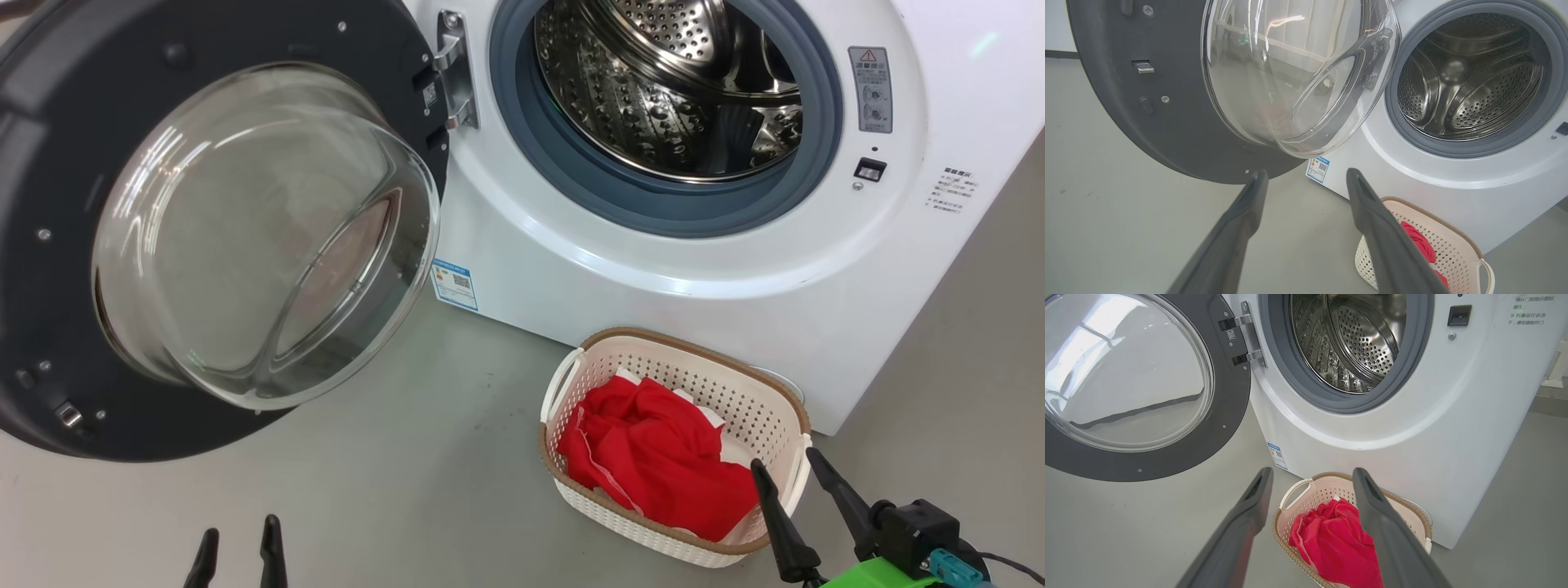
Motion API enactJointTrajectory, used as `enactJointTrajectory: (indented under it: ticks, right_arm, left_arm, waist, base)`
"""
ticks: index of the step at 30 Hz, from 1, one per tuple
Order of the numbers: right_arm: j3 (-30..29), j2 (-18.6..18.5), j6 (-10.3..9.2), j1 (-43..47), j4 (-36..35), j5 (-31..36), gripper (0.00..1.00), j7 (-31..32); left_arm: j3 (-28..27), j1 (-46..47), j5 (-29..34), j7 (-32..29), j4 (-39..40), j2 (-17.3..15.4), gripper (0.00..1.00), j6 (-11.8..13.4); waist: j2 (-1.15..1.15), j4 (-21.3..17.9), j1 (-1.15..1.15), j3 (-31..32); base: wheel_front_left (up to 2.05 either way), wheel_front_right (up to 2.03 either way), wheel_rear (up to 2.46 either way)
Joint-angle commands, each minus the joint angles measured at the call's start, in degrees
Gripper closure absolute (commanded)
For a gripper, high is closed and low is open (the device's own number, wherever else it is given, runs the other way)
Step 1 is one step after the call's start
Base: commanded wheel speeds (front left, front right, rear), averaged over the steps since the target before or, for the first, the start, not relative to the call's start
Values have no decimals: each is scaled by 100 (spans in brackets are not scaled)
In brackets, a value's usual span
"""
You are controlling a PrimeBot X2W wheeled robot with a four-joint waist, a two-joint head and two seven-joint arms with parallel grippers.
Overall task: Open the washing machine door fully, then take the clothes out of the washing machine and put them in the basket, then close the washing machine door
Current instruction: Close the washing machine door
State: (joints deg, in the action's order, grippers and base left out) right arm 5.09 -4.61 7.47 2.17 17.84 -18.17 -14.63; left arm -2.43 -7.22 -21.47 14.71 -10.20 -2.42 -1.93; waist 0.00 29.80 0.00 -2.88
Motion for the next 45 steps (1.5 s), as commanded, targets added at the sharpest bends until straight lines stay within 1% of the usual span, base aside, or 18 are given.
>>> enactJointTrajectory:
  ticks: [1,8,9,10,11,12,13,14,19,25,27,28,30,35,39,42,45]
  right_arm:
    - [185,-75,2,-206,-96,-47,0,-37]
    - [204,-59,2,-170,-83,-88,0,-37]
    - [188,-55,2,-163,-91,-87,0,-37]
    - [167,-48,2,-155,-101,-83,0,-37]
    - [167,-48,2,-155,-101,-83,0,-37]
    - [132,-33,2,-144,-121,-70,0,-37]
    - [132,-33,2,-144,-121,-70,0,-37]
    - [116,-25,2,-139,-132,-64,0,-37]
    - [64,18,2,-106,-176,-51,0,-37]
    - [-19,72,2,-25,-238,-29,0,-37]
    - [-45,83,2,1,-253,-17,0,-37]
    - [-80,89,2,3,-266,-4,0,-37]
    - [-122,94,2,0,-277,10,0,-37]
    - [-233,106,2,-11,-336,48,0,-37]
    - [-254,110,2,-52,-366,91,0,-37]
    - [-281,109,2,-89,-367,107,0,-37]
    - [-290,97,2,-137,-372,118,0,-37]
  left_arm:
    - [-179,26,-36,29,176,-46,0,58]
    - [-169,31,-14,29,224,-46,0,52]
    - [-176,48,-23,29,236,-46,22,47]
    - [-185,67,-37,29,247,-46,50,35]
    - [-185,67,-37,29,247,-46,50,35]
    - [-220,122,-64,29,295,-46,89,-5]
    - [-220,122,-64,29,295,-46,89,-5]
    - [-249,157,-89,29,329,-46,100,-22]
    - [-515,405,24,29,689,-46,100,-167]
    - [-1338,1118,656,29,1692,-62,100,-430]
    - [-1631,1493,766,29,1936,-203,100,-493]
    - [-1903,1943,652,29,2001,-353,100,-528]
    - [-2098,2419,474,29,1959,-578,100,-547]
    - [-2166,3443,-108,29,1394,-1486,100,-553]
    - [-2268,4082,-524,29,603,-2104,100,-554]
    - [-2292,4482,-878,29,-81,-2423,100,-555]
    - [-2305,4850,-1429,29,-977,-2692,100,-555]
  waist:
    - [0,3,0,1]
    - [0,-20,0,48]
    - [0,-25,0,50]
    - [0,-29,0,49]
    - [0,-29,0,49]
    - [0,-35,0,46]
    - [0,-35,0,46]
    - [0,-38,0,43]
    - [0,-54,0,45]
    - [0,-62,0,14]
    - [0,-61,0,-21]
    - [0,-60,0,-60]
    - [0,-64,0,-101]
    - [0,-103,0,-217]
    - [0,-186,0,-350]
    - [0,-225,0,-419]
    - [0,-258,0,-492]
  base:
    - [0,0,0]
    - [0,0,0]
    - [0,0,0]
    - [0,0,0]
    - [0,0,0]
    - [0,0,0]
    - [0,0,0]
    - [0,0,0]
    - [0,0,0]
    - [0,0,0]
    - [0,0,0]
    - [0,0,0]
    - [0,0,0]
    - [0,0,0]
    - [0,0,0]
    - [0,0,0]
    - [0,0,0]
